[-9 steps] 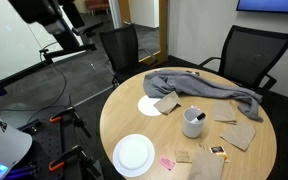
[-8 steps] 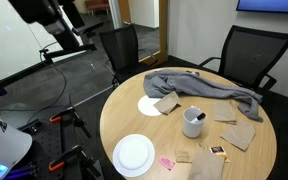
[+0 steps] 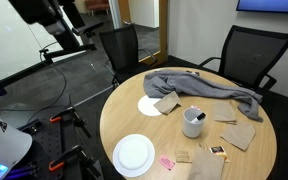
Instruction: Pick up the pen from the white cup and put it on the table.
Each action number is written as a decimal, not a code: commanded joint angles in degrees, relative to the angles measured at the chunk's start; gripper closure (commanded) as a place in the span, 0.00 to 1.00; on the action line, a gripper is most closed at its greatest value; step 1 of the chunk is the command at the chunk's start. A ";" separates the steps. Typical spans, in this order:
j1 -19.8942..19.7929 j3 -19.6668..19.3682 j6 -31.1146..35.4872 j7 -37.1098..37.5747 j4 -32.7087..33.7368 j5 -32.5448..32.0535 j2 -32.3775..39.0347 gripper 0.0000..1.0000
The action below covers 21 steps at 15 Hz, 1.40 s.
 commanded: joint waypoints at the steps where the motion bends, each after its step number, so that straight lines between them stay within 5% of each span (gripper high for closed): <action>1: 0.18 0.14 2.06 0.15 1.39 1.55 3.53 0.00; 21: 1.57 2.19 25.48 0.73 10.21 4.74 31.98 0.00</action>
